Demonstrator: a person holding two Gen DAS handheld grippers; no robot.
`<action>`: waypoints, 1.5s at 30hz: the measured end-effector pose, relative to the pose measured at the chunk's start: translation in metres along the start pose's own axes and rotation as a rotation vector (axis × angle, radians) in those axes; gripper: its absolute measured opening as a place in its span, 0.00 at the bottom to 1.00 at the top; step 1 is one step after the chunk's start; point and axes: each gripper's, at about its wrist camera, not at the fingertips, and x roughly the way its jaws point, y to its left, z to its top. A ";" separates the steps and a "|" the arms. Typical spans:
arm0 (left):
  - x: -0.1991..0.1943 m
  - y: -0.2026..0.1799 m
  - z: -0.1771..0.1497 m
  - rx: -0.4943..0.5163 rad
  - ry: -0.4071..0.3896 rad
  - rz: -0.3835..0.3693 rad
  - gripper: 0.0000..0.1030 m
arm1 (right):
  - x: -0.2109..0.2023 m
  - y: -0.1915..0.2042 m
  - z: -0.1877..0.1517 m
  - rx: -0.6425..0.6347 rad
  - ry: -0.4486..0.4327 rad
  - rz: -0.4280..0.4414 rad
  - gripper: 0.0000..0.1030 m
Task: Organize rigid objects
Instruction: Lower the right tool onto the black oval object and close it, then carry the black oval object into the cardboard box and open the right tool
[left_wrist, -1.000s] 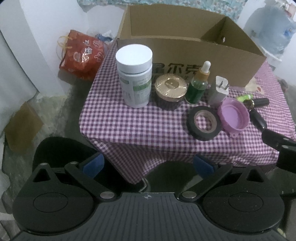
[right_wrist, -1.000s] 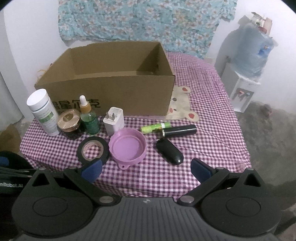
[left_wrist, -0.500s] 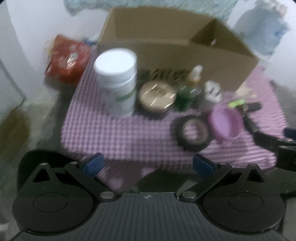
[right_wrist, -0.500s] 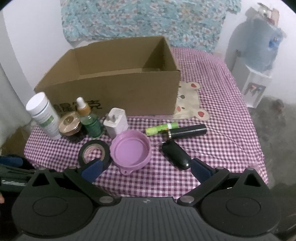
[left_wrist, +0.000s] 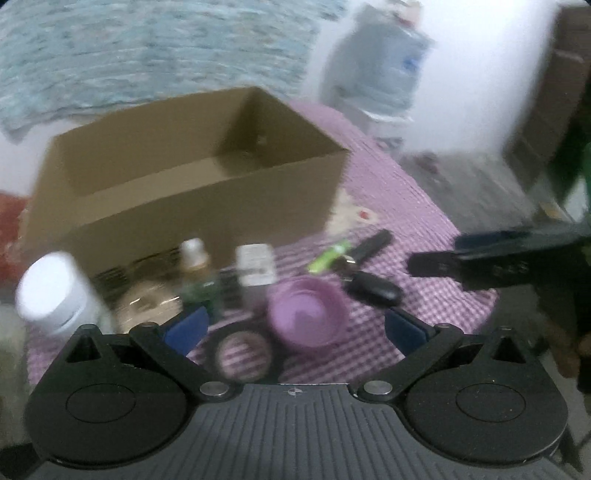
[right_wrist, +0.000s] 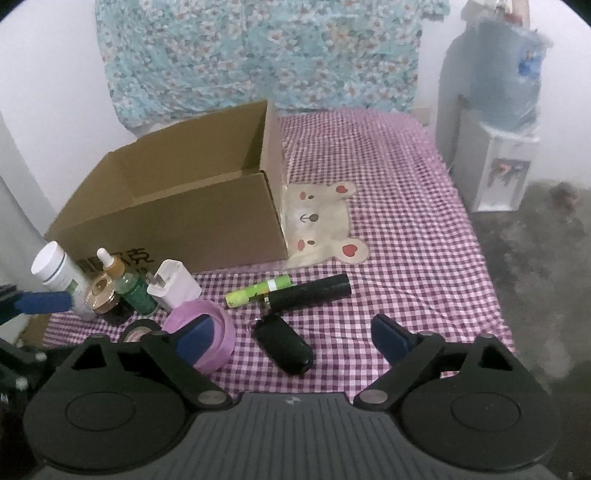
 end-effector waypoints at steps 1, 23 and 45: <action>0.005 -0.005 0.003 0.020 0.008 -0.013 0.99 | 0.003 -0.004 0.001 0.011 0.010 0.022 0.82; 0.097 -0.051 0.024 0.120 0.268 -0.202 0.53 | 0.072 -0.049 -0.006 0.249 0.272 0.307 0.28; 0.120 -0.066 0.036 0.145 0.308 -0.127 0.46 | 0.084 -0.070 -0.019 0.526 0.290 0.442 0.16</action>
